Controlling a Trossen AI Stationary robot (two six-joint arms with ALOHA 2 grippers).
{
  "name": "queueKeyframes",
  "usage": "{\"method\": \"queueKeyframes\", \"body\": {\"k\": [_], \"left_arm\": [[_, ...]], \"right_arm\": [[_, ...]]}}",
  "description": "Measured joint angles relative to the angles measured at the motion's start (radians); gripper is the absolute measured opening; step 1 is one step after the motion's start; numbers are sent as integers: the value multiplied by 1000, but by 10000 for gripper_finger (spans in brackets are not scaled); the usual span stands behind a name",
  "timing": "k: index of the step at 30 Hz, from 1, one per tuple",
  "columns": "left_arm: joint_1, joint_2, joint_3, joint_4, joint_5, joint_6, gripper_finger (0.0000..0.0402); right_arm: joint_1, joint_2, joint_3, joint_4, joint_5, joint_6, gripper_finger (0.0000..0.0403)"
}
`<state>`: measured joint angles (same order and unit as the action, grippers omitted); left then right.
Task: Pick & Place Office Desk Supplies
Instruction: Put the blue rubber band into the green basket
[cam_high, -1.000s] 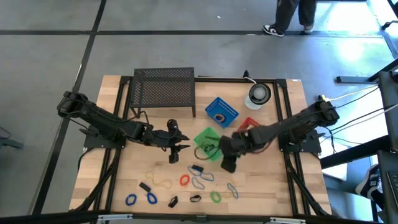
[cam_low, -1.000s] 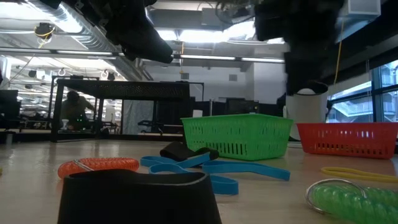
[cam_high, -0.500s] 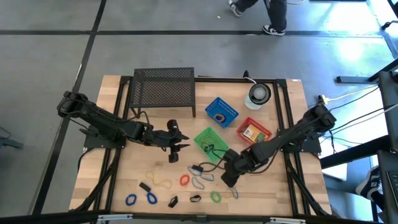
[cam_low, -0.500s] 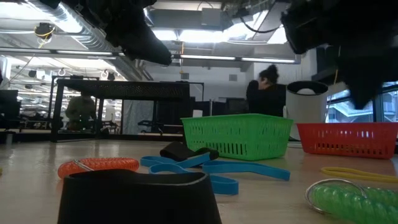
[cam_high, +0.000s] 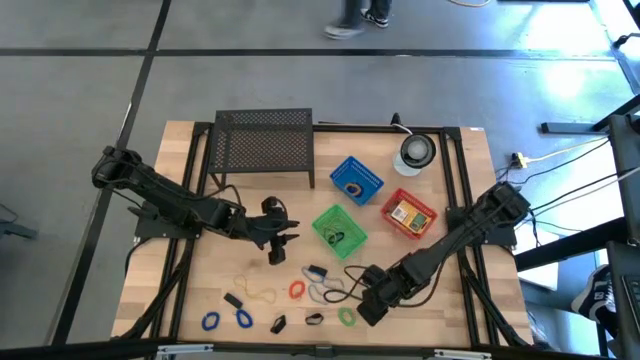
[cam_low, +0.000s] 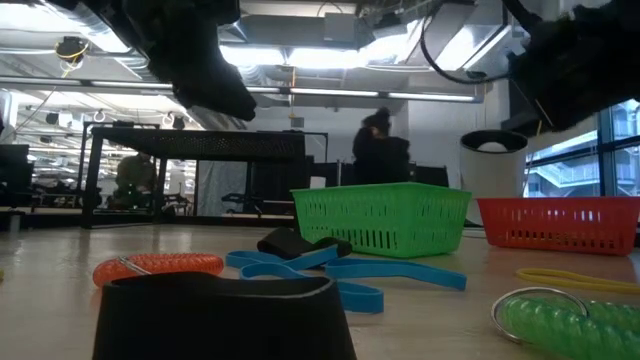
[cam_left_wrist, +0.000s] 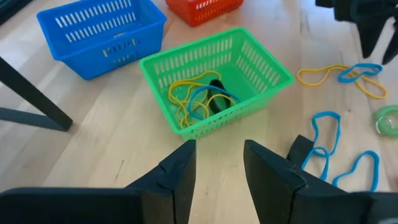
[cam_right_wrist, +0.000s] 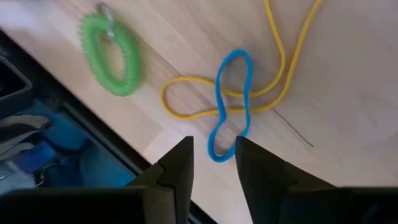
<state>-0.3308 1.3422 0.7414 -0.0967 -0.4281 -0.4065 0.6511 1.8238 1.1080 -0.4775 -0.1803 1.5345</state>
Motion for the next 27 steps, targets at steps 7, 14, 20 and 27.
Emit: {"method": "queueKeyframes", "body": {"k": [7, 14, 20, 27], "left_arm": [[-10, 0, 0, 34, 0, 0, 127], [-10, 0, 0, 35, -2, 10, 127], [-10, 0, 0, 35, -1, 29, 127], [-10, 0, 0, 34, -1, 52, 127]], "right_arm": [[20, 41, 4, -17, 38, -5, 119], [22, 73, 12, -79, 71, -91, 115], [22, 81, 11, -92, 91, -212, 85], [22, 83, 8, -104, 105, -267, 13]]}}
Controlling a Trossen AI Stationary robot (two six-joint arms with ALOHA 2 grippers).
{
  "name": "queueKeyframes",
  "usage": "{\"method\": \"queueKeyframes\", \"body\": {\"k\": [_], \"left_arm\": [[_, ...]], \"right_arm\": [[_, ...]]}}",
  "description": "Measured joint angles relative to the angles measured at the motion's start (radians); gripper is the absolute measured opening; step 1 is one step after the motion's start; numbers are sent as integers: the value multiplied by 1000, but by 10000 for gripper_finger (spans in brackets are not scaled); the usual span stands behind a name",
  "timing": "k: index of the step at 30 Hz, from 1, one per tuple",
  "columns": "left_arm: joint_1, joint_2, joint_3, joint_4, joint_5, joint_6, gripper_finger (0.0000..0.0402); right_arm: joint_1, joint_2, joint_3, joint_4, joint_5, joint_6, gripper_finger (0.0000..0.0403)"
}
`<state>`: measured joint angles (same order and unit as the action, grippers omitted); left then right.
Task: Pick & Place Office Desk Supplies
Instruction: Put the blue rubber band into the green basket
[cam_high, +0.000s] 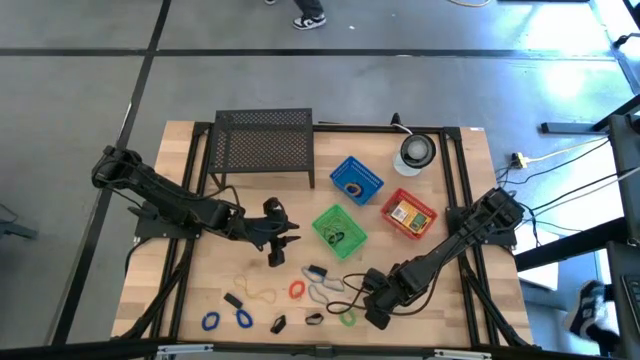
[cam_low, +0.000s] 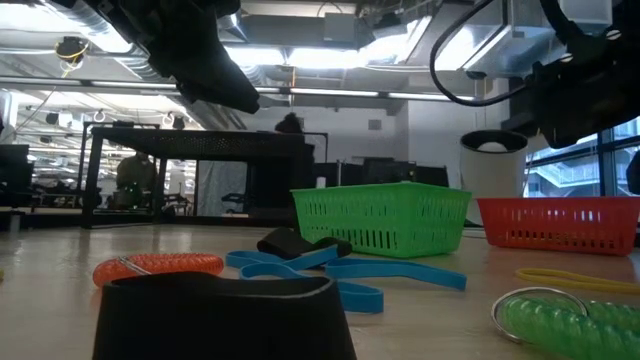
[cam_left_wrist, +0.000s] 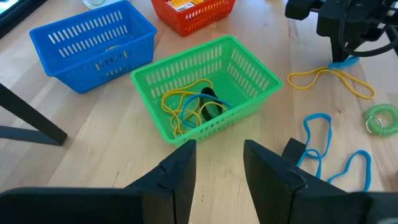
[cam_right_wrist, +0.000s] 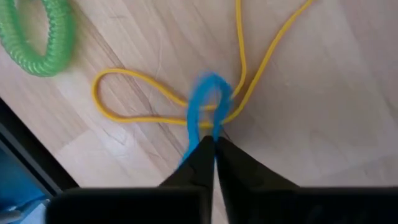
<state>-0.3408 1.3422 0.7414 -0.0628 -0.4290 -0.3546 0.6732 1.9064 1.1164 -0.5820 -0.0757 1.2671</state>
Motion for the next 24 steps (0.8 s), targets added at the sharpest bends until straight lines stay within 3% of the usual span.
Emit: {"method": "queueKeyframes", "body": {"k": [11, 18, 24], "left_arm": [[0, 0, 0, 0, 0, -1, 125], [0, 0, 0, 0, 2, -2, 125], [0, 0, 0, -1, 2, -2, 125]], "right_arm": [[-1, -58, -11, -8, 25, -27, 3], [-1, -164, -8, -1, 209, -28, 3], [-1, -218, -7, 11, 503, -68, 2]]}}
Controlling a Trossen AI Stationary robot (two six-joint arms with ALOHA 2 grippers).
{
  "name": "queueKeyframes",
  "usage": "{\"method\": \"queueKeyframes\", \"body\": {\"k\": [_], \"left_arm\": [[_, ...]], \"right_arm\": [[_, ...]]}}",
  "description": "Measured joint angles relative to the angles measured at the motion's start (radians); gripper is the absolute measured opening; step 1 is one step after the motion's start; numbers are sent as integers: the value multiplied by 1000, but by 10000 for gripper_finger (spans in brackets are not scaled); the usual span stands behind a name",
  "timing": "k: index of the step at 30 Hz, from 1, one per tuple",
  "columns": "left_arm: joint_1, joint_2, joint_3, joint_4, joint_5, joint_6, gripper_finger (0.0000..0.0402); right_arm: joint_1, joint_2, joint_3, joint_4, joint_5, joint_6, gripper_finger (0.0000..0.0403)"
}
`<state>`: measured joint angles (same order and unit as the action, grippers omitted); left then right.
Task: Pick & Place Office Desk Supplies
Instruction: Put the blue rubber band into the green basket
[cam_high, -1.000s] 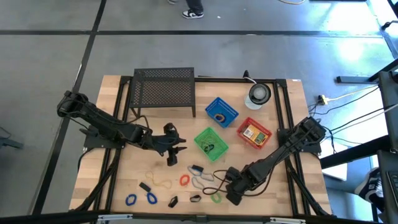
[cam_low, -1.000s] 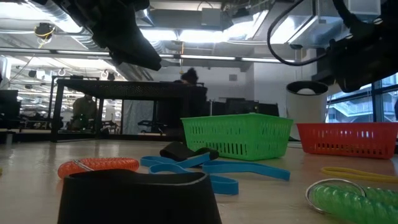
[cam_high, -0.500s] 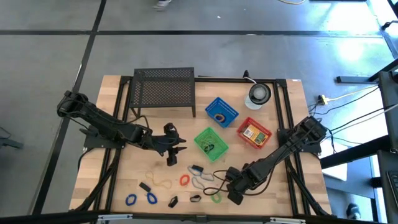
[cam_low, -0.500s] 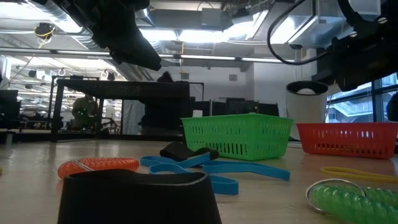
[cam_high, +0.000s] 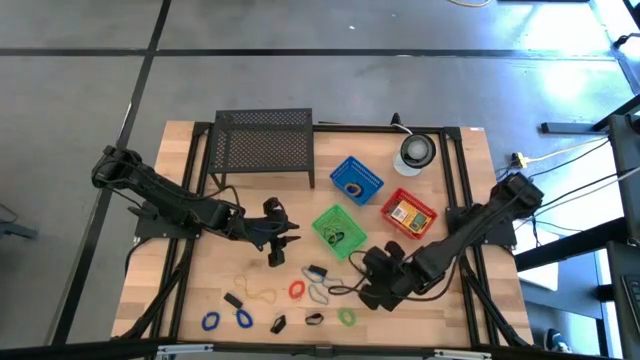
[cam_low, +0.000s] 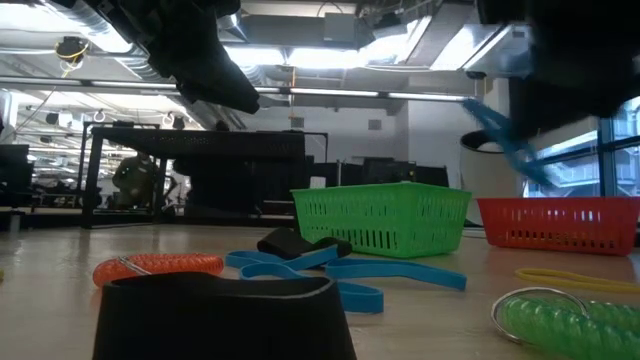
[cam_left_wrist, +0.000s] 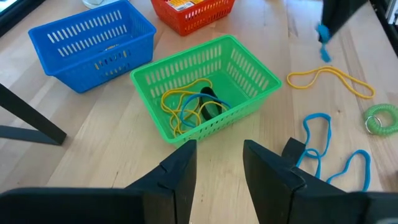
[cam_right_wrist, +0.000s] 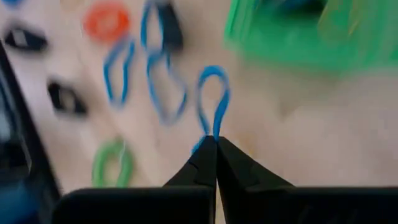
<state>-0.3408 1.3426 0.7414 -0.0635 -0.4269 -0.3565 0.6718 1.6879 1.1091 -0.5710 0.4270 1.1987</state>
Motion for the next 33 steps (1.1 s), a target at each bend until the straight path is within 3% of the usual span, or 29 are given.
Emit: {"method": "queueKeyframes", "body": {"k": [10, 15, 21, 33], "left_arm": [[0, 0, 0, 0, -1, 0, 125], [0, 0, 0, 0, -1, 0, 125], [0, 0, 0, 0, -10, 0, 125], [0, 0, 0, 0, -27, -25, 125]], "right_arm": [[0, -15, 2, 157, 643, -213, 2], [-1, -15, 3, 292, 817, -371, 2], [-31, -16, 3, 377, 829, -471, 2], [-198, -15, 3, 325, 479, -444, 2]]}}
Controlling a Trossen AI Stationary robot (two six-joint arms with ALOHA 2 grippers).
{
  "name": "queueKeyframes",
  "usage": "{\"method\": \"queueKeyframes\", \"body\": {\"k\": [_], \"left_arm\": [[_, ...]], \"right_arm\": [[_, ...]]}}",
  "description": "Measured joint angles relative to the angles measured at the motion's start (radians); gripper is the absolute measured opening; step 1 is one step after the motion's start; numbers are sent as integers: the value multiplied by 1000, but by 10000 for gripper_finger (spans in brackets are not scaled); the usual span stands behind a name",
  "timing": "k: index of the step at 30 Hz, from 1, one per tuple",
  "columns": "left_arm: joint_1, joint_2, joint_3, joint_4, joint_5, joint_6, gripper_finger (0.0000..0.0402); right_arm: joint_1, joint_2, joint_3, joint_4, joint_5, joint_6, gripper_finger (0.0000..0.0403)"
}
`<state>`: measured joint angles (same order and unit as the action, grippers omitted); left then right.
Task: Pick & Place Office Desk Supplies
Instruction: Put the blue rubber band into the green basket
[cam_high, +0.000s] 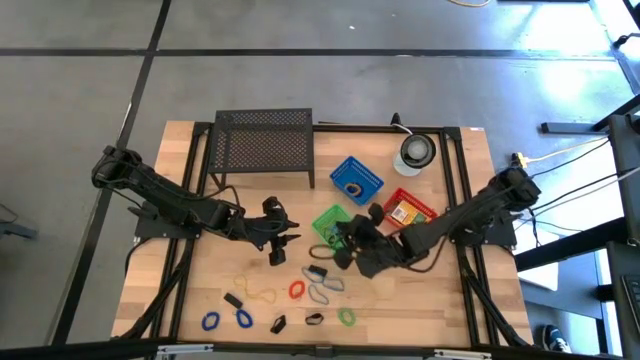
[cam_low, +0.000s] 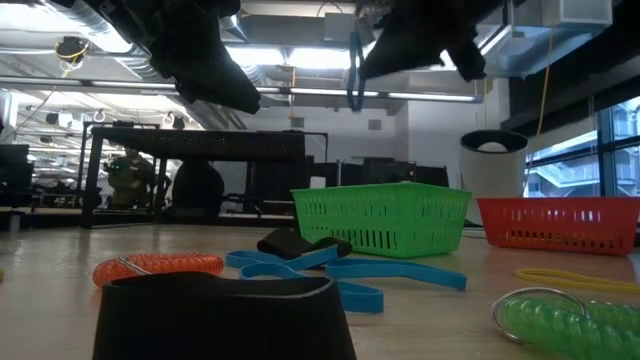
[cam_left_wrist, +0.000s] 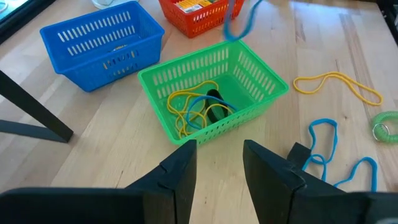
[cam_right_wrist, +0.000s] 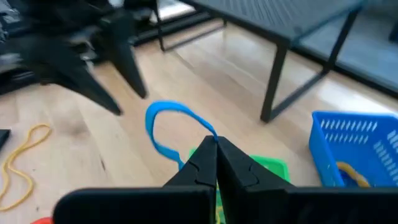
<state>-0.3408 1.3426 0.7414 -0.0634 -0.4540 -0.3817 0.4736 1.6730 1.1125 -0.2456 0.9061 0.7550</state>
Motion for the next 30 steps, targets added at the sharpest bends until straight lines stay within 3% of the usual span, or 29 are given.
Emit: {"method": "queueKeyframes", "body": {"k": [17, 30], "left_arm": [[0, 0, 0, 0, 4, 0, 125], [0, 0, 0, -1, 3, 3, 125]], "right_arm": [[-113, 116, 0, -54, -192, 155, 2], [-112, 186, 0, -54, -225, 262, 2]]}}
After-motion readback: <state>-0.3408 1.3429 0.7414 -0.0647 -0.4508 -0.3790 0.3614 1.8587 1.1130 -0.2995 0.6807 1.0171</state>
